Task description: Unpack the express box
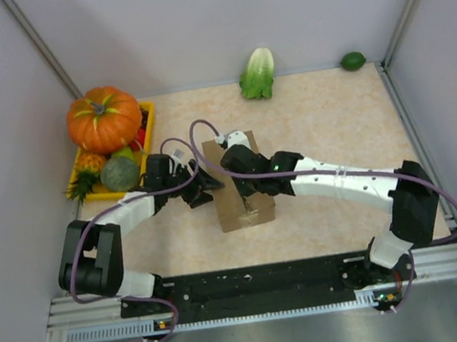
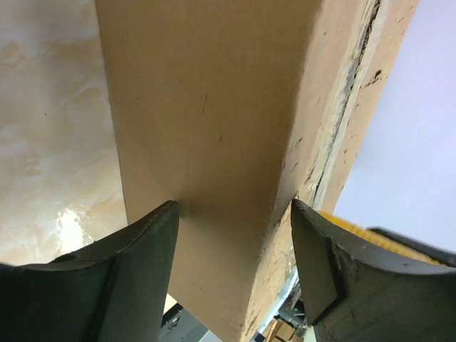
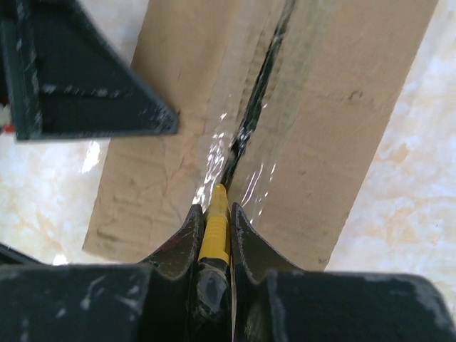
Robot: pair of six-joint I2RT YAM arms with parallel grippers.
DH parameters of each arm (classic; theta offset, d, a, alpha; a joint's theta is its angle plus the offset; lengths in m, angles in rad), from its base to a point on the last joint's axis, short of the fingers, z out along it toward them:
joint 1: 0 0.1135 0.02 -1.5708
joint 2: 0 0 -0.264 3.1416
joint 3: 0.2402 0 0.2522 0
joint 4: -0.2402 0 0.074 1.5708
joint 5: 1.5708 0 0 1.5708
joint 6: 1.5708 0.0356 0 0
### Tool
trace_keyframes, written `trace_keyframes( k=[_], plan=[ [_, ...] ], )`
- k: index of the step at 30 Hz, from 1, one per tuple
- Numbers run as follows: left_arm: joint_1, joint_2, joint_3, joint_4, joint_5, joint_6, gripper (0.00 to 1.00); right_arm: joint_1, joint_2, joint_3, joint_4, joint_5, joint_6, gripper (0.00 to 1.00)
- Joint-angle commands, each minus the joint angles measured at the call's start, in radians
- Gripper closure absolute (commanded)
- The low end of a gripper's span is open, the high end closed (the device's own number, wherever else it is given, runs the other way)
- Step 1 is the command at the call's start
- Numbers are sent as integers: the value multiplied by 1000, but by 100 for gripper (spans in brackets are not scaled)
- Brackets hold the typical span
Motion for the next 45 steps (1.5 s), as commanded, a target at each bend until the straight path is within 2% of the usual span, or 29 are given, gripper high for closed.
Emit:
trace_keyframes(
  k=[1,6,13,23,45],
  plan=[
    [-17,-56,-4,-42,7,-46,34,-52,30,85,82,21,-59,100],
    [-31,-45,7,-57,-40,-98,53,-60,47,108,82,-5,-61,100],
    [-48,-4,77,-71,-88,-158,64,-41,15,76,34,0,-13,100],
    [-60,24,100,-70,-117,-204,73,-31,-69,0,-38,66,19,100],
    [-62,39,108,-76,-139,-248,80,9,-152,-81,-89,75,48,100]
  ],
)
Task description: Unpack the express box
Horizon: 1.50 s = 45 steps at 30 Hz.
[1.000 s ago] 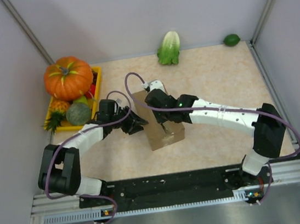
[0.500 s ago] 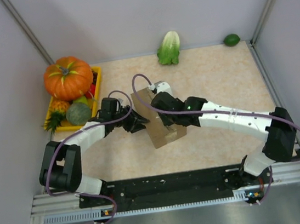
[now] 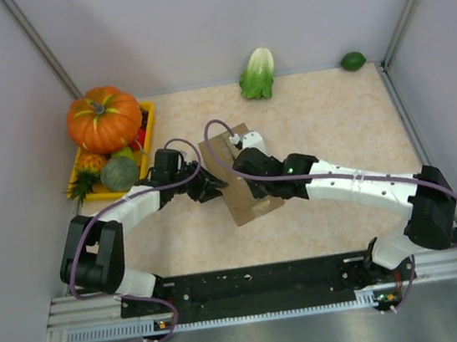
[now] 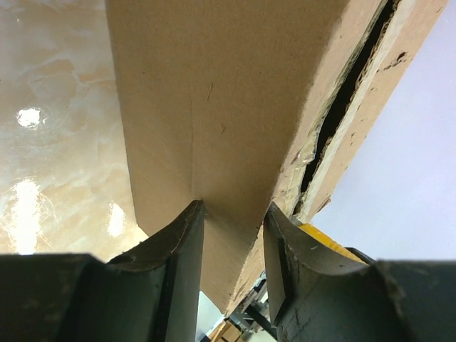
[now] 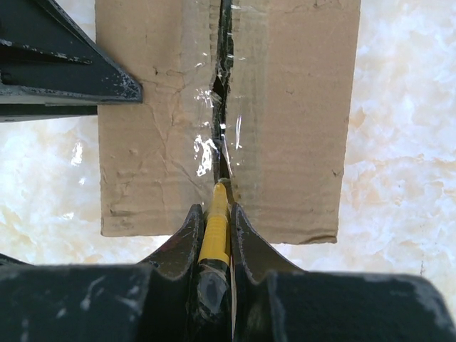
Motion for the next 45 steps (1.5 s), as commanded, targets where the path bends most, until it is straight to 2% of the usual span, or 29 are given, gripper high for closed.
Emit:
trace_keyframes(
  k=[1,19,36,39,45],
  plan=[
    [6,14,30,18,-58,-36,80,21,-72,-18,-33,-2,22,100],
    [6,23,65,8,-84,-48,82,21,-225,-160,-53,-111,39,100],
    [6,20,68,11,-73,-31,82,21,-382,-233,-42,-73,51,100],
    [6,6,72,24,-62,-19,78,20,-386,-241,-44,-49,79,100],
    [9,-67,126,26,-44,79,56,-33,-370,-273,-47,-44,186,100]
  ],
)
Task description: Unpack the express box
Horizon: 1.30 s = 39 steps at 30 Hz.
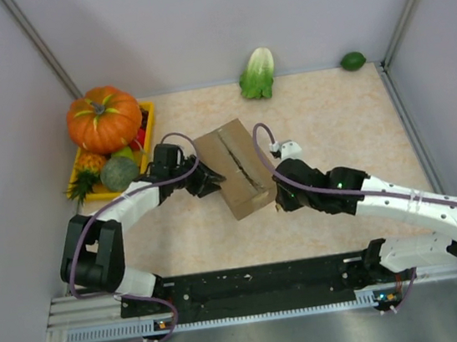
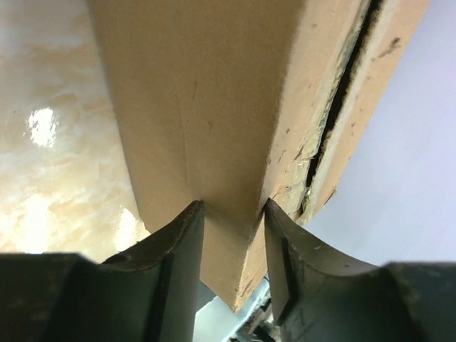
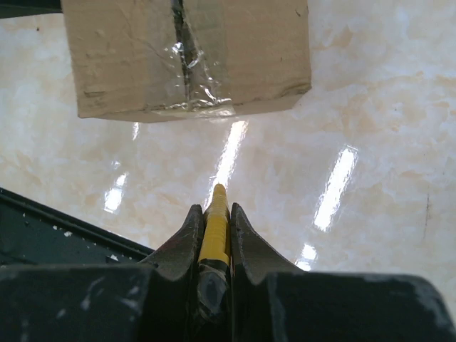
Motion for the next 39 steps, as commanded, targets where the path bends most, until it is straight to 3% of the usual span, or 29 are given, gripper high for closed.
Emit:
trace_keyframes(
  k=[1,2,5,9,16,20,29,34,36,39],
  plan=[
    [10,-93,91,57,16,97,52,-46,-7,-25,5,21,96,100],
    [11,-99,124,36,17,141,42,-55,4,-33,4,19,102,100],
    [24,-123,189,2,-7,233,31,-77,19,-42,11,21,108,100],
    [57,-130,239,-18,-24,307,25,-107,62,-59,69,5,97,100],
    [126,-44,350,-26,-156,515,28,-152,127,-79,177,-32,76,100],
    [130,33,410,75,-135,658,29,-172,142,-79,220,-42,47,100],
    [140,315,552,186,-125,689,22,-201,183,-88,277,-93,-5,100],
    [150,427,592,273,9,703,19,-204,200,-91,304,-90,-25,100],
    [151,465,626,255,82,687,27,-215,205,-93,307,-90,-27,100],
    [153,450,565,313,197,631,30,-235,219,-97,318,-84,-27,100]
  ],
)
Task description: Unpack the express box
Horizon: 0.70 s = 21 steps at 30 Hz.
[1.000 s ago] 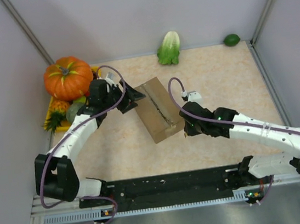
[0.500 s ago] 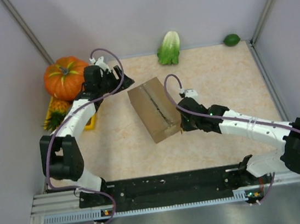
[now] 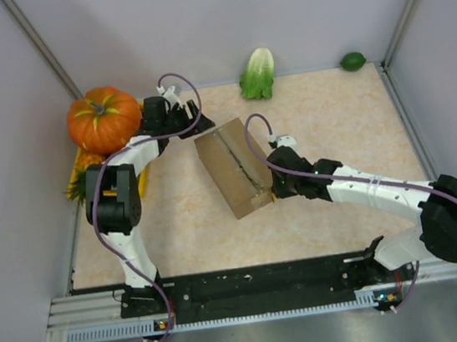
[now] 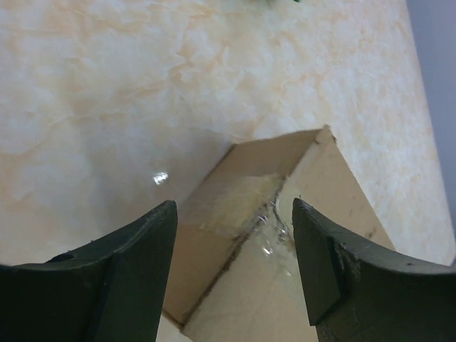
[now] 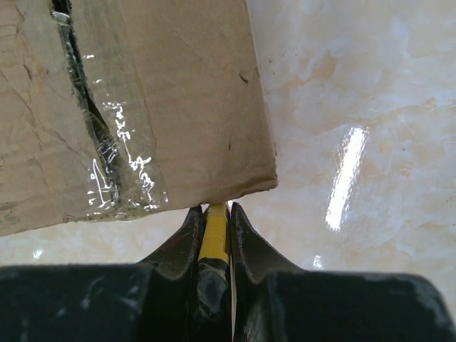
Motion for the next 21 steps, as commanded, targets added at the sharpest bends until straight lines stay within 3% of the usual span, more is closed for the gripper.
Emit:
trace_keyframes(
  k=[1,11,21],
  plan=[
    [6,-29,-42,184,206,-73,31,-39,19,-15,61,4,-18,100],
    [13,-141,-298,257,276,-143,38,-146,45,-6,171,-33,-101,100],
    [15,-351,-435,32,170,-25,41,-235,94,38,229,-117,-143,100]
  ],
)
